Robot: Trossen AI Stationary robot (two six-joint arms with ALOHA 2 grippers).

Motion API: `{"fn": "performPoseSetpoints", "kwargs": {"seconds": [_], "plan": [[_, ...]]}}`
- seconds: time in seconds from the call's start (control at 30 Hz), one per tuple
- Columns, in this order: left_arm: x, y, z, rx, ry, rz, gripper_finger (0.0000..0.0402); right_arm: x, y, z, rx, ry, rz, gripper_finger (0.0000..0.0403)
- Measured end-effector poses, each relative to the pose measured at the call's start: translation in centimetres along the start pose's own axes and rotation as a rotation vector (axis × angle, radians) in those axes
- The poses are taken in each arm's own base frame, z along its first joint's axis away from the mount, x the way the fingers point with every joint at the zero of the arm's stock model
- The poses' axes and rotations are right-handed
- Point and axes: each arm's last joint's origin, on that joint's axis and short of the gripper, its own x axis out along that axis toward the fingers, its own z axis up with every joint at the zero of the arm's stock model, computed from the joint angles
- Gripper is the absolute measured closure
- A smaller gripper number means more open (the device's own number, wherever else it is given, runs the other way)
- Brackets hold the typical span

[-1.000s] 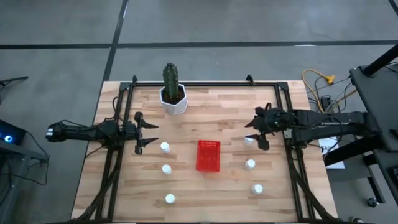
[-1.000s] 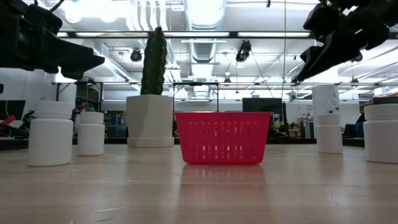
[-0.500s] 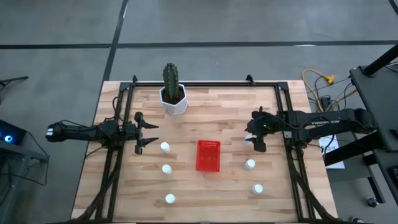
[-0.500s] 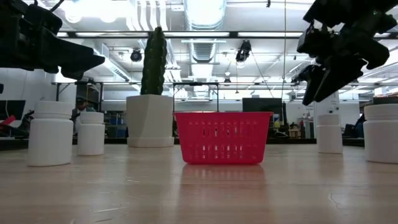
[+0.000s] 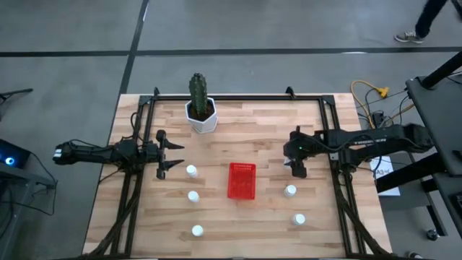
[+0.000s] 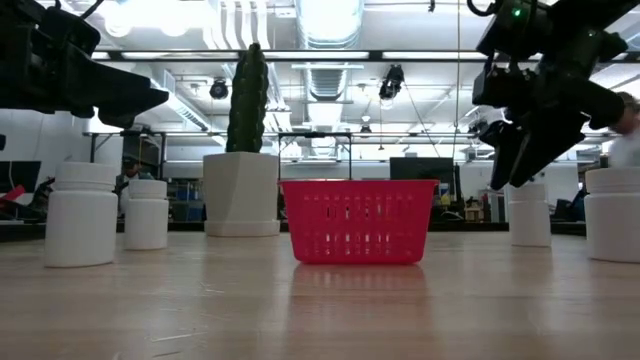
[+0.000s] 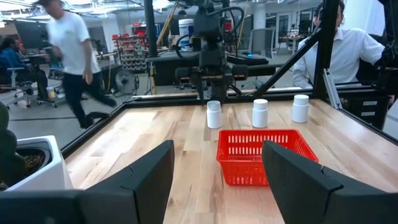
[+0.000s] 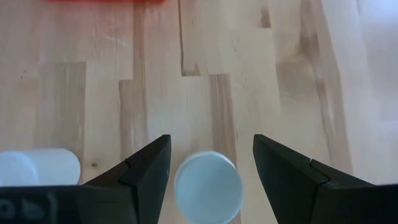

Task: Pick and place pill bottles into a basket
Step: Put the white pill bottle into the red bin

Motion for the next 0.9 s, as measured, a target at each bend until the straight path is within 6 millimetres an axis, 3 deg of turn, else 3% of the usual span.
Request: {"fn": "performPoseSetpoints", "kwargs": {"seconds": [0.9], "plan": [[0.0,0.0,0.0,0.000,0.004,0.000,0.0175,1.2,0.0,-0.2,0.026,0.069,0.028,0.0184]]}}
